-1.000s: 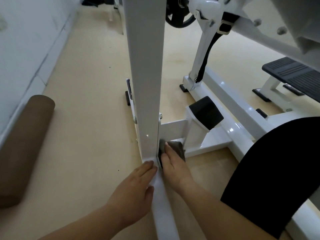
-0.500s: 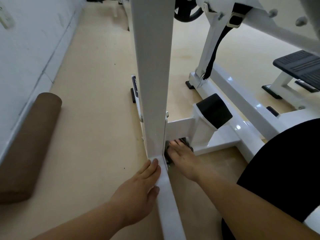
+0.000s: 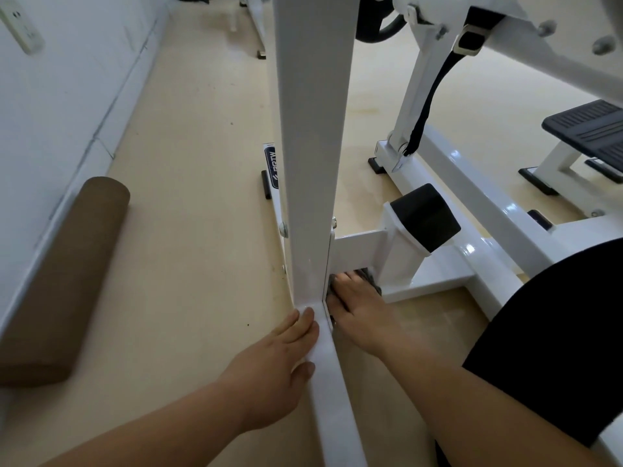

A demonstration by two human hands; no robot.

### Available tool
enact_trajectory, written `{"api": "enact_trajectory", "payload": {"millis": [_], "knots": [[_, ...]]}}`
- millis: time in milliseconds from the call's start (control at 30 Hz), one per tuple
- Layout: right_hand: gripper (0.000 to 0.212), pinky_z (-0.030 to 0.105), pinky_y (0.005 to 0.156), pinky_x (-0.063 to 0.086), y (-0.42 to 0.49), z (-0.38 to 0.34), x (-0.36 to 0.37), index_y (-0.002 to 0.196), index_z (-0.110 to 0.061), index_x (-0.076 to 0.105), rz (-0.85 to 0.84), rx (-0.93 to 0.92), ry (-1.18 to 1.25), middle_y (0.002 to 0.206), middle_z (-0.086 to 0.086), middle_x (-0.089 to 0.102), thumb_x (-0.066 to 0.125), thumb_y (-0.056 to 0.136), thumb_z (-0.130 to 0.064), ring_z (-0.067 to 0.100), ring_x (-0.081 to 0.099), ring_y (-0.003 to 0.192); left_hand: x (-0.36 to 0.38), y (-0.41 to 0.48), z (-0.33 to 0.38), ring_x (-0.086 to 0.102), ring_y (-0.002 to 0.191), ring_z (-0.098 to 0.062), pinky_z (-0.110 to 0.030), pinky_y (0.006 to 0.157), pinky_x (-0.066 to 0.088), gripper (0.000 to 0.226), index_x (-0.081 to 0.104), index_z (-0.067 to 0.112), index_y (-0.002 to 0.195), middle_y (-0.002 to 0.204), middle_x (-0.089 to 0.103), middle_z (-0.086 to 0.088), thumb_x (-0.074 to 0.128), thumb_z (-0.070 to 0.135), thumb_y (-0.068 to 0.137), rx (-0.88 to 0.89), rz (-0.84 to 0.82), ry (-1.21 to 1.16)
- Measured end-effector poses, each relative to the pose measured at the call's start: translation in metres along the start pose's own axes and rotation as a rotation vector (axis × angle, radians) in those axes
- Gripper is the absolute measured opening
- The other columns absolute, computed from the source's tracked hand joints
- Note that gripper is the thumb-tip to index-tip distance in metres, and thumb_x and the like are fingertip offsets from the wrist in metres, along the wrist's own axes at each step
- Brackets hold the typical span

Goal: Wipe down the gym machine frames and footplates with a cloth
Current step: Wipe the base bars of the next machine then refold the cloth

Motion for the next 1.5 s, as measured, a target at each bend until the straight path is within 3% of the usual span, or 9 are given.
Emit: {"api": "enact_trajectory", "payload": {"millis": [133,333,600,767,900,1067,1233,1333,1500], "knots": [[0.039,0.037,0.108,0.045,-0.023,0.004,-0.007,0.142,-0.026,0.053,-0.042,0.011,-0.07,0.143,-0.008,0.056,0.053,0.103,-0.032,0.014,0.048,0.136,-0.003,-0.001,0.0,-0.019,0.15,0.006,-0.017,0.121,0.002,0.064,0.0,0.035,0.163,0.162,-0.02,0.028,0.034,0.038,0.109,-0.008,-0.028,-0.009],[0.014,0.008,0.064,0.043,-0.063,-0.024,-0.039,0.112,-0.032,0.063,-0.087,0.227,0.182,0.087,-0.015,0.067,0.054,0.104,-0.026,0.0,0.063,0.079,-0.004,-0.003,0.017,0.023,0.151,0.001,-0.022,0.124,0.015,0.05,0.042,0.033,0.154,0.164,0.03,0.016,0.051,0.033,0.105,-0.179,0.241,-0.378],[0.038,0.04,0.095,0.059,-0.083,-0.077,-0.071,0.115,-0.015,0.073,-0.37,0.396,0.87,0.107,0.013,0.076,0.046,0.094,0.003,0.027,0.073,0.103,-0.016,-0.01,0.061,0.072,0.099,-0.007,-0.031,0.09,0.06,0.025,0.063,0.049,0.126,0.111,0.074,0.014,0.056,0.041,0.103,-0.282,0.462,-1.161],[0.027,0.024,0.096,0.055,-0.07,-0.073,-0.097,0.125,-0.031,0.065,0.076,0.104,0.116,0.11,-0.021,0.064,0.053,0.103,-0.023,-0.002,0.062,0.101,-0.024,-0.033,0.015,0.065,0.083,0.002,-0.009,0.065,0.048,0.022,0.061,0.034,0.125,0.099,0.07,0.009,0.049,0.029,0.107,-0.461,0.689,-1.035],[0.045,0.042,0.117,0.039,-0.055,-0.084,-0.099,0.145,-0.026,0.048,0.327,-0.055,-0.058,0.147,-0.01,0.045,0.047,0.101,-0.028,0.012,0.037,0.141,-0.028,-0.032,-0.028,0.07,0.084,-0.02,-0.04,0.069,0.061,0.033,0.054,0.036,0.134,0.096,0.07,0.001,0.045,0.048,0.105,-0.557,0.831,-1.059],[0.056,0.03,0.124,-0.006,-0.051,-0.076,-0.057,0.161,-0.023,0.028,-0.066,0.041,-0.28,0.153,-0.005,0.049,0.025,0.108,-0.042,0.012,0.033,0.149,0.024,-0.008,0.042,0.046,0.143,-0.024,-0.042,0.115,0.042,0.045,0.029,0.041,0.155,0.156,0.038,0.013,0.026,0.046,0.11,-0.394,0.616,-1.045],[0.055,0.022,0.119,0.017,-0.08,-0.046,-0.034,0.154,-0.022,0.042,-0.08,0.104,-0.28,0.155,-0.003,0.047,0.029,0.106,-0.043,0.013,0.041,0.144,0.053,-0.014,0.054,0.003,0.158,-0.015,-0.036,0.124,0.012,0.074,0.006,0.034,0.164,0.17,-0.001,0.013,0.03,0.061,0.1,-0.406,0.498,-1.093],[0.051,0.013,0.114,0.016,-0.085,-0.041,-0.018,0.16,-0.027,0.031,-0.249,0.198,-0.058,0.163,-0.011,0.033,0.034,0.11,-0.038,0.005,0.031,0.148,0.033,0.019,0.028,0.011,0.157,-0.018,-0.031,0.126,0.006,0.062,0.008,0.023,0.163,0.169,0.011,0.004,0.035,0.037,0.11,-0.432,0.501,-1.065],[0.059,0.022,0.121,0.021,-0.097,-0.033,0.005,0.161,-0.045,0.003,-0.391,0.179,0.041,0.165,-0.026,0.014,0.028,0.108,-0.052,0.0,0.021,0.151,0.05,0.023,0.008,0.041,0.144,-0.018,-0.046,0.122,0.032,0.051,0.014,0.061,0.143,0.156,0.038,0.009,0.041,0.049,0.101,-0.458,0.402,-1.155]]}}
Point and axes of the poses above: each hand's wrist, its own y-axis towards the middle knuckle, its own x-axis out of the palm, z = x × y, the point moved 4 cm from there along y, towards the middle knuckle
